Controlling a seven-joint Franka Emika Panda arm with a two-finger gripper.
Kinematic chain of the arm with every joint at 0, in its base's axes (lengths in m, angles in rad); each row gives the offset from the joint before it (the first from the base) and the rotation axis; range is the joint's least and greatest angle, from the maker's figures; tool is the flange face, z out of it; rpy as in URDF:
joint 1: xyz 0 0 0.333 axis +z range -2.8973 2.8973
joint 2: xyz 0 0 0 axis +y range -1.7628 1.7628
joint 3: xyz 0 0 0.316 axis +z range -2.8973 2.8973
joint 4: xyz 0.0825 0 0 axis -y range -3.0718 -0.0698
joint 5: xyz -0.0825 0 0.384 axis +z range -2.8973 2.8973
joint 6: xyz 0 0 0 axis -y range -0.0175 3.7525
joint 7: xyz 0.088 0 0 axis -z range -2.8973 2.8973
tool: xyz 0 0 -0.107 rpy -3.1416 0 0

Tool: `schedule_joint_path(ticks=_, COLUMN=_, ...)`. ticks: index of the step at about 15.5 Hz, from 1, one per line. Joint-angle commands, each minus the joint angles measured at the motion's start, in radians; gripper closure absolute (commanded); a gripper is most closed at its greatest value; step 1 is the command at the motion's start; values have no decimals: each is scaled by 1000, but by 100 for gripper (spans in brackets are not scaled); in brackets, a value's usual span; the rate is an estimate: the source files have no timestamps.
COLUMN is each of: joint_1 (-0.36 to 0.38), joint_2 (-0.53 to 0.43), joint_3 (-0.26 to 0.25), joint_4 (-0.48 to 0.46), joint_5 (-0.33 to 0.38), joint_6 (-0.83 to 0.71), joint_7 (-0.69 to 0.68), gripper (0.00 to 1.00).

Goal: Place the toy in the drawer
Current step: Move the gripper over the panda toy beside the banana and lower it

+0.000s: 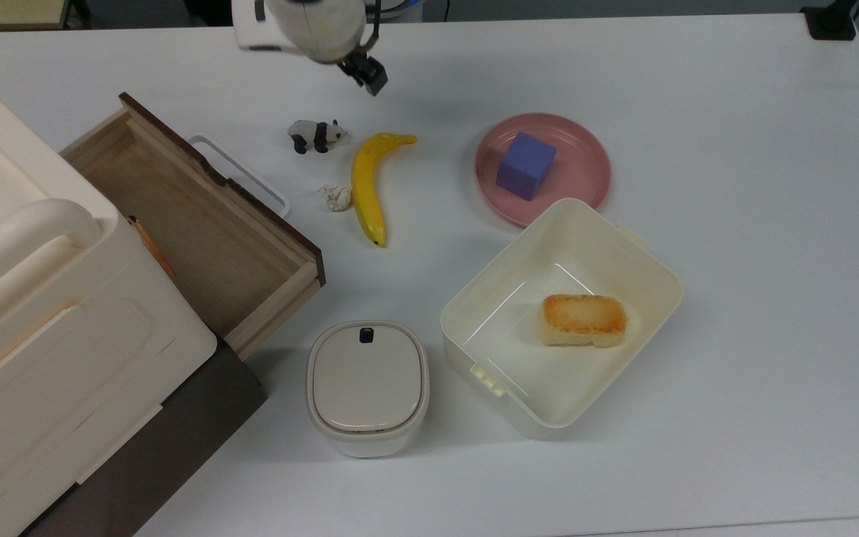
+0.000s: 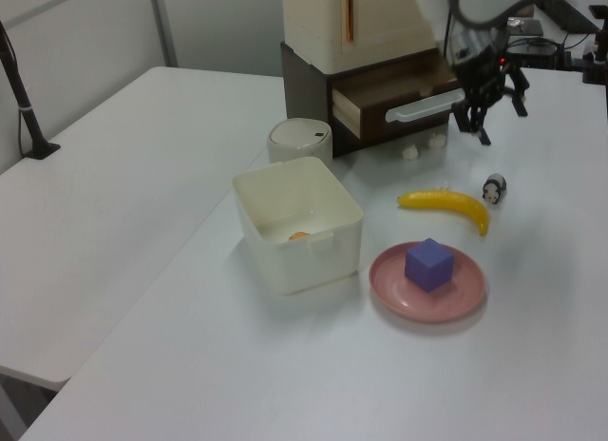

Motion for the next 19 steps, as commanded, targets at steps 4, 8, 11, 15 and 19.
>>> schedule_joint_path(ticks=4, joint_1=-32, joint_2=83, joint_3=-20, joint_4=3, joint_5=63, joint_6=28, joint_7=199, gripper=0)
schedule_joint_path(ticks=8, joint_1=-50, joint_2=92, joint_3=-44, joint_4=-2, joint_5=71, joint_6=124, joint_7=294, gripper=0)
schedule_joint_path(ticks=11, joint_1=-53, joint_2=88, joint_3=-95, joint_4=-3, joint_5=97, joint_6=190, joint_7=325, gripper=0)
schedule_joint_path(ticks=15, joint_1=-50, joint_2=72, joint_3=-116, joint_4=-117, joint_5=146, joint_6=371, joint_7=357, gripper=0)
schedule_joint_path(ticks=19, joint_1=-37, joint_2=74, joint_3=-112, joint_4=-209, joint_5=145, joint_6=515, joint_7=397, gripper=0)
